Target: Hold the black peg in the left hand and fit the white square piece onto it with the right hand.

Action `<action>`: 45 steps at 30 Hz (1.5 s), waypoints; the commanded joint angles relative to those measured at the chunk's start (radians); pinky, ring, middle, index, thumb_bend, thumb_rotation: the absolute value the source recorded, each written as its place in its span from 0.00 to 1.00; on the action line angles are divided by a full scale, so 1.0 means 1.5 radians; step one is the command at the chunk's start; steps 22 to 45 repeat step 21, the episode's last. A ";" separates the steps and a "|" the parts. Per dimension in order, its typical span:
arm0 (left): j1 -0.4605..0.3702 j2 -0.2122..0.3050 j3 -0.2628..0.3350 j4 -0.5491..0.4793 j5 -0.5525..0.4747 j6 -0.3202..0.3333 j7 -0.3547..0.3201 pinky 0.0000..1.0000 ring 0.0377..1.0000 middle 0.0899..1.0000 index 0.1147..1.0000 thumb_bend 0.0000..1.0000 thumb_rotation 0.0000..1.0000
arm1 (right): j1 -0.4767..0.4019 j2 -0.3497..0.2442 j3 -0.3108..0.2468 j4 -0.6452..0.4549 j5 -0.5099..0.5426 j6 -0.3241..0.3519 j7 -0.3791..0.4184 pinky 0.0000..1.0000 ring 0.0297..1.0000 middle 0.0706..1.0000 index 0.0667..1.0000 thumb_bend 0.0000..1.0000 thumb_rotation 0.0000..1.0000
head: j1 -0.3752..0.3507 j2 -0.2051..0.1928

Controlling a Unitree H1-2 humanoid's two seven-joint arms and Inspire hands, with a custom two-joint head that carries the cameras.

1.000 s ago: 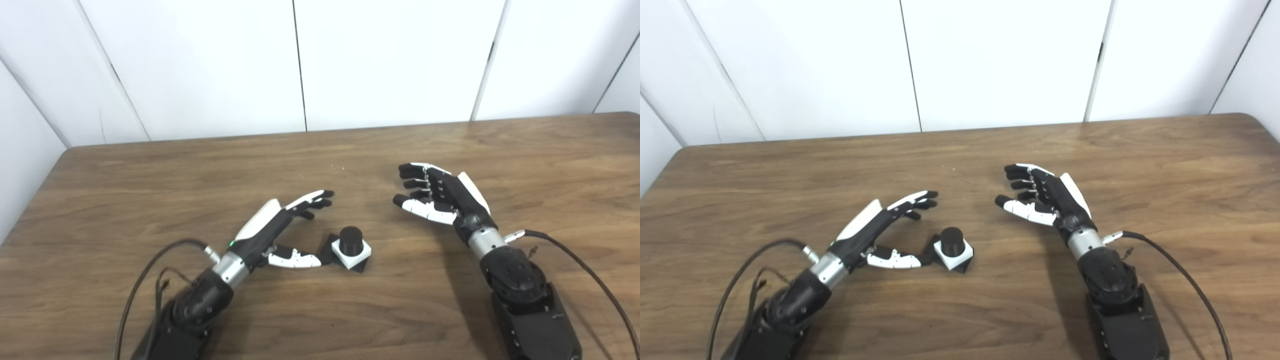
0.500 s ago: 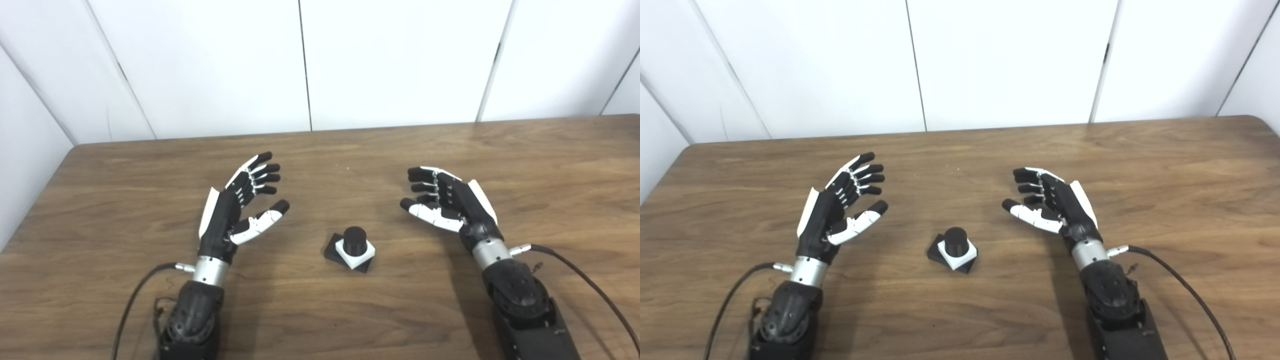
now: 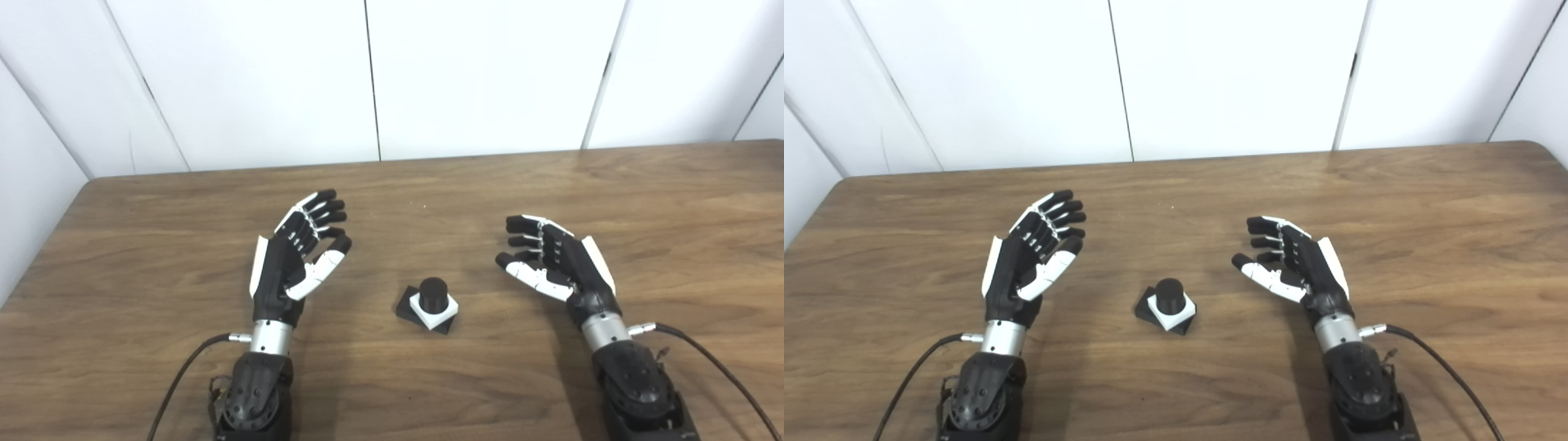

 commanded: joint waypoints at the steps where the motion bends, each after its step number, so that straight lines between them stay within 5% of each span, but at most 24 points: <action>1: 0.057 -0.014 -0.009 0.011 0.016 0.031 0.011 0.60 0.68 0.69 0.69 0.71 0.41 | 0.001 0.006 -0.004 -0.023 -0.003 -0.035 -0.018 0.61 0.70 0.73 0.71 0.53 0.29 | 0.000 0.003; 21: 0.086 -0.019 -0.012 -0.101 0.046 0.216 0.026 0.55 0.64 0.68 0.74 0.66 0.29 | 0.024 0.025 -0.005 -0.034 -0.010 -0.058 -0.061 0.54 0.63 0.67 0.69 0.53 0.28 | -0.005 0.013; 45: 0.086 -0.019 -0.012 -0.101 0.046 0.216 0.026 0.55 0.64 0.68 0.74 0.66 0.29 | 0.024 0.025 -0.005 -0.034 -0.010 -0.058 -0.061 0.54 0.63 0.67 0.69 0.53 0.28 | -0.005 0.013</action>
